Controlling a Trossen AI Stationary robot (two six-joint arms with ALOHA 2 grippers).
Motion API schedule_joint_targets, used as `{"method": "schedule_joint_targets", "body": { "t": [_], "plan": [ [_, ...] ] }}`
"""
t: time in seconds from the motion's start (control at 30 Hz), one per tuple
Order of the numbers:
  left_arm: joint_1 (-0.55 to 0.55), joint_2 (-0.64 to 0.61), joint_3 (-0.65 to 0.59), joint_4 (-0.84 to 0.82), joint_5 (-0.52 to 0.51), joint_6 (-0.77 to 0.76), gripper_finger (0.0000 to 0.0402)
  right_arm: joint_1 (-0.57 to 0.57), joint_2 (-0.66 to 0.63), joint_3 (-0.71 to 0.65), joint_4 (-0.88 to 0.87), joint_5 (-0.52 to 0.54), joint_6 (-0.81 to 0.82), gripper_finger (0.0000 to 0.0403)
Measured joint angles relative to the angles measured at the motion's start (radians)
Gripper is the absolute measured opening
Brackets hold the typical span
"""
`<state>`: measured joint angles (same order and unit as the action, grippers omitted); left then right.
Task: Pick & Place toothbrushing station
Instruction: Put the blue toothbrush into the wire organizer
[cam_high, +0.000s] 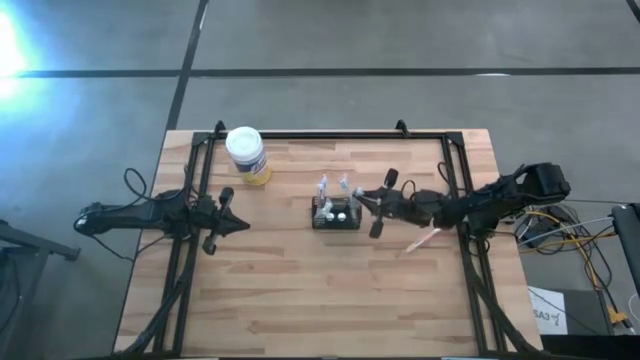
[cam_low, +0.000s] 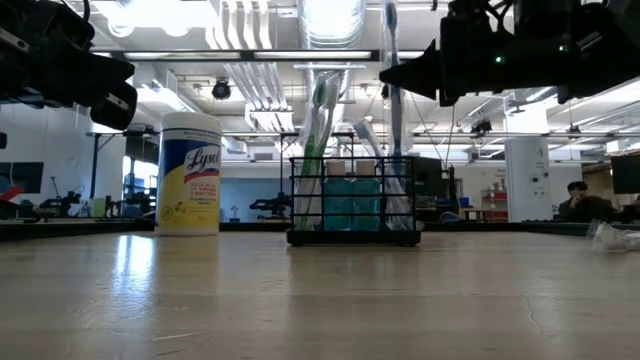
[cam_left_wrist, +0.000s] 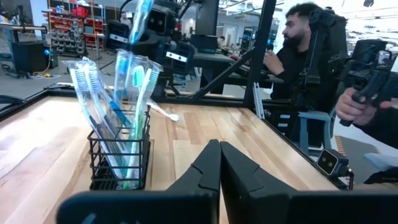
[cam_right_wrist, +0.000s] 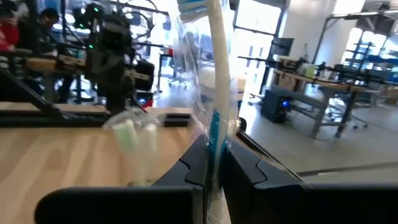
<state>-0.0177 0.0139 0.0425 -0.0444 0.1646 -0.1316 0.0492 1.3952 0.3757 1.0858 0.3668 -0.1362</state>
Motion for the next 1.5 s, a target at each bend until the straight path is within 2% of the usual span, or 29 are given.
{"method": "schedule_joint_targets", "body": {
  "t": [0.33,0.47,0.57,0.87,1.2,1.5],
  "plan": [
    [0.000,0.000,0.000,0.000,0.002,0.005,0.0014,-0.020,0.030,-0.042,0.034,-0.008,-0.022,0.0022],
    [0.000,0.000,0.000,0.000,0.002,0.007,0.0006,-0.020,0.084,-0.057,0.136,-0.011,-0.046,0.0022],
    [0.000,0.000,0.000,0.001,0.003,0.006,0.0004,-0.030,0.139,-0.062,0.223,-0.051,-0.055,0.0022],
    [0.000,0.000,0.000,0.001,0.003,0.006,0.0012,-0.062,0.312,-0.070,0.433,-0.082,0.002,0.0022],
    [0.000,0.000,0.000,0.001,0.003,0.018,0.0009,-0.081,0.429,-0.069,0.482,-0.072,0.128,0.0022],
    [0.000,0.000,0.000,0.000,0.003,0.021,0.0009,-0.082,0.468,-0.069,0.483,-0.053,0.140,0.0022]
  ]
}}
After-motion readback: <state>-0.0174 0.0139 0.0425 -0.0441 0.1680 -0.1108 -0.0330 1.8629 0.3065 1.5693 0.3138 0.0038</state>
